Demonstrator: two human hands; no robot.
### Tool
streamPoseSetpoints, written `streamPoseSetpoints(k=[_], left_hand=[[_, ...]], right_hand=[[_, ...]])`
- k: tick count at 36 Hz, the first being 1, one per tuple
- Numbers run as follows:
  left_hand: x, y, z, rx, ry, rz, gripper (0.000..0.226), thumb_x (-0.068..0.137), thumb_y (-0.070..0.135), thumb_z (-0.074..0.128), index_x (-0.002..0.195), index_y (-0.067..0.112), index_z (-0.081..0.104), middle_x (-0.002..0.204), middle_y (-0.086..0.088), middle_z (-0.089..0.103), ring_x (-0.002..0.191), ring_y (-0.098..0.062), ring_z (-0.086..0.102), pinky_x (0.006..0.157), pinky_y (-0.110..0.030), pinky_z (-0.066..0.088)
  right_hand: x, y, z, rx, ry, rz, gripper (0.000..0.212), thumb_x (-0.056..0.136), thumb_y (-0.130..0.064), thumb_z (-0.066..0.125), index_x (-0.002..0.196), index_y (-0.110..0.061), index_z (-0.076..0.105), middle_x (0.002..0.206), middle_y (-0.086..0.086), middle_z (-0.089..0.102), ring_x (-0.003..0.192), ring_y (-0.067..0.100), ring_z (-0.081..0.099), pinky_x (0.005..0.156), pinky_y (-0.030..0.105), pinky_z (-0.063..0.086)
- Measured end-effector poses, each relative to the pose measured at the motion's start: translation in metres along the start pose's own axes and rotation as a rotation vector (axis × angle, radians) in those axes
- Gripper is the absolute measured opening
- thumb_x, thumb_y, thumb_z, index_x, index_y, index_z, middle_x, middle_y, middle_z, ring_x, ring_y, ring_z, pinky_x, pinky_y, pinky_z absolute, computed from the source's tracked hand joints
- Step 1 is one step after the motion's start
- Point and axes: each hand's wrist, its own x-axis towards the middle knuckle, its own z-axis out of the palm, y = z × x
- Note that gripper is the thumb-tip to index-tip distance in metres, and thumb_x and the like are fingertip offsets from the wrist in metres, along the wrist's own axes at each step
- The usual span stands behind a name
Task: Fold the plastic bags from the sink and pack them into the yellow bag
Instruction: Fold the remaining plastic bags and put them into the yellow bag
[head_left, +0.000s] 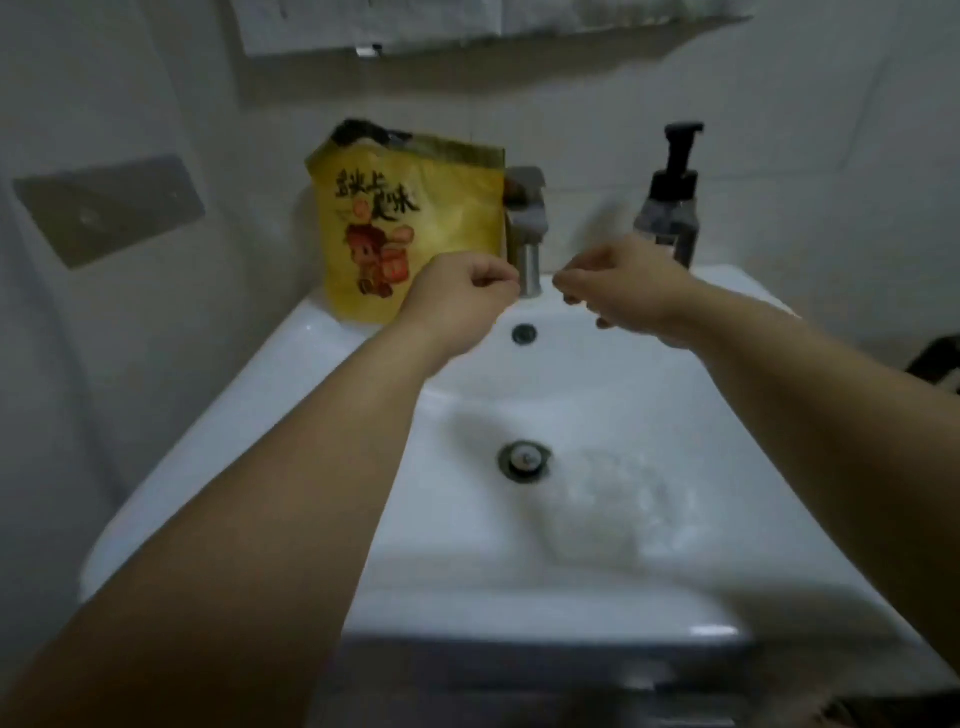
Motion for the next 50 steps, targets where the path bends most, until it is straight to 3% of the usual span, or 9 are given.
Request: streamPoseSetpoints(k=[10,14,18,27,31,35,39,46,50], left_hand=[[-0.055,-0.055,0.05,0.21,-0.307,-0.16,0.028,0.092,0.023,0.063,0.118,0.015,0.066,0.121,0.001,0.063,0.105,-0.013,0.055,0.086,-0.022,0.04],[-0.055,-0.06,0.046,0.229,-0.295,-0.192,0.027,0.092,0.023,0.062,0.118,0.015,0.066,0.121,0.0,0.062,0.103,-0.014,0.054,0.087,-0.024,0.041],[-0.054,-0.06,0.05,0.205,-0.339,-0.212,0.022,0.093,0.026,0.062,0.111,0.014,0.068,0.113,0.0,0.064,0.097,-0.014,0.055,0.084,-0.026,0.042],[-0.038,-0.047,0.045,-0.446,-0.312,-0.404,0.103,0.056,0.081,0.069,0.142,0.03,0.043,0.141,0.007,0.051,0.128,-0.02,0.048,0.106,-0.049,0.037],[-0.034,-0.054,0.041,-0.52,-0.252,-0.36,0.063,0.078,0.057,0.068,0.128,0.021,0.056,0.118,0.005,0.067,0.108,-0.015,0.063,0.085,-0.031,0.049],[-0.029,-0.061,0.039,-0.486,-0.067,-0.305,0.005,0.091,0.019,0.065,0.096,0.018,0.066,0.087,0.002,0.068,0.069,-0.008,0.064,0.06,-0.017,0.047],[-0.026,-0.069,0.038,-0.45,-0.008,-0.281,0.034,0.08,0.021,0.077,0.111,0.016,0.064,0.106,-0.007,0.068,0.087,-0.021,0.069,0.074,-0.03,0.056],[-0.025,-0.062,0.04,-0.293,-0.01,-0.278,0.096,0.082,0.046,0.071,0.154,0.028,0.012,0.122,0.006,0.045,0.112,-0.017,0.052,0.095,-0.034,0.046],[-0.027,-0.062,0.04,-0.266,-0.038,-0.243,0.047,0.081,0.043,0.074,0.122,0.027,0.056,0.106,0.0,0.066,0.096,-0.018,0.066,0.078,-0.028,0.052]], right_hand=[[-0.061,0.083,0.053,-0.335,-0.788,0.373,0.104,0.075,-0.042,0.078,0.152,-0.038,0.008,0.158,-0.001,0.019,0.138,0.027,0.034,0.1,0.041,0.046],[-0.065,0.083,0.063,-0.56,-0.975,0.415,0.076,0.084,-0.028,0.072,0.148,-0.028,0.031,0.144,0.008,0.04,0.12,0.026,0.051,0.085,0.03,0.054],[-0.057,0.082,0.071,-0.539,-0.819,0.269,0.03,0.092,-0.01,0.052,0.119,-0.001,0.063,0.118,0.017,0.064,0.081,0.022,0.058,0.063,0.025,0.051],[-0.04,0.042,0.037,1.117,-0.427,0.393,0.02,0.087,-0.009,0.031,0.073,-0.014,0.044,0.063,0.004,0.051,0.057,0.017,0.049,0.066,0.032,0.043],[-0.029,0.028,0.034,1.346,-0.302,0.34,0.018,0.089,-0.014,0.034,0.078,-0.011,0.049,0.067,0.005,0.053,0.061,0.018,0.053,0.072,0.032,0.045],[-0.022,0.035,0.051,1.33,-0.229,0.338,0.05,0.094,-0.047,0.042,0.114,-0.005,0.062,0.091,0.01,0.063,0.085,0.025,0.057,0.084,0.035,0.042],[-0.026,0.04,0.058,1.195,-0.396,0.188,0.067,0.085,-0.065,0.04,0.121,-0.012,0.062,0.117,0.013,0.067,0.105,0.025,0.064,0.096,0.037,0.048],[-0.019,0.032,0.061,0.994,-0.232,0.098,0.051,0.083,-0.012,0.069,0.13,-0.005,0.049,0.118,0.018,0.063,0.104,0.029,0.066,0.088,0.04,0.055],[-0.014,0.034,0.056,1.053,-0.193,0.126,0.025,0.095,-0.01,0.054,0.118,-0.001,0.056,0.103,0.018,0.064,0.094,0.03,0.065,0.089,0.043,0.054]])
